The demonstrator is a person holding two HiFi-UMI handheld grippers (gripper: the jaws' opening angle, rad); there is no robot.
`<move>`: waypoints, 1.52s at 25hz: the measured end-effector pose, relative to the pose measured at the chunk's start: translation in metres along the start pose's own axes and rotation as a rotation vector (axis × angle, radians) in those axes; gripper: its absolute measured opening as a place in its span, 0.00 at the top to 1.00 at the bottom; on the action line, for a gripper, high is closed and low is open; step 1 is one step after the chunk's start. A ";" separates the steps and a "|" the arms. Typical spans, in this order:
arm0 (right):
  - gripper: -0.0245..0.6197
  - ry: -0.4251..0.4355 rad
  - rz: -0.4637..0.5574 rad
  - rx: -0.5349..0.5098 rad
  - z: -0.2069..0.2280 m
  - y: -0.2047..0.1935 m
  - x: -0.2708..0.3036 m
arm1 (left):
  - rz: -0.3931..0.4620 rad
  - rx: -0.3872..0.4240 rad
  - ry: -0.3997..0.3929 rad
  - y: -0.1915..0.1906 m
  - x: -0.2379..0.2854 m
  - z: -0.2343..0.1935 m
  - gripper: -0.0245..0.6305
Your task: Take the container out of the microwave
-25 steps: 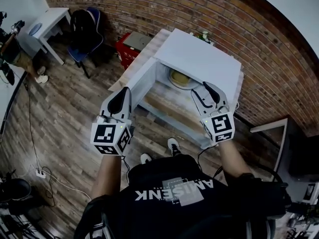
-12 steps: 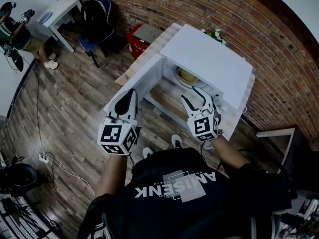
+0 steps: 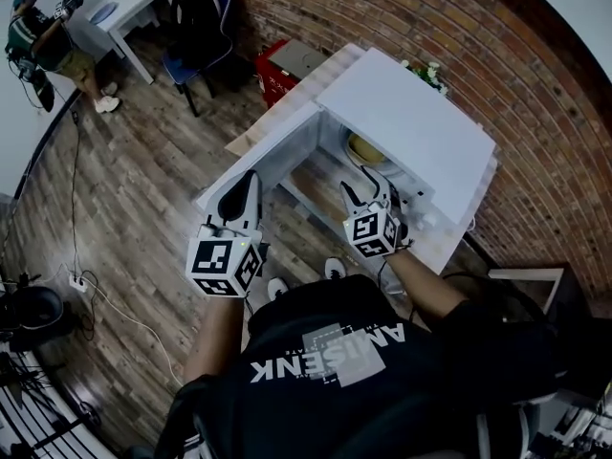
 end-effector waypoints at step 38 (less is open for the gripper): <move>0.59 -0.037 -0.342 -0.061 0.028 -0.095 0.145 | -0.054 -0.029 0.160 -0.024 -0.014 0.001 0.95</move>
Point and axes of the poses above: the fingertips, and each gripper's own axes: x forward along the fingers, z to its right, y out of its top, the point moved 2 cm from there along -x, backward along the fingers, and after that the axes turned 1 degree about x, right-handed, at the moved point
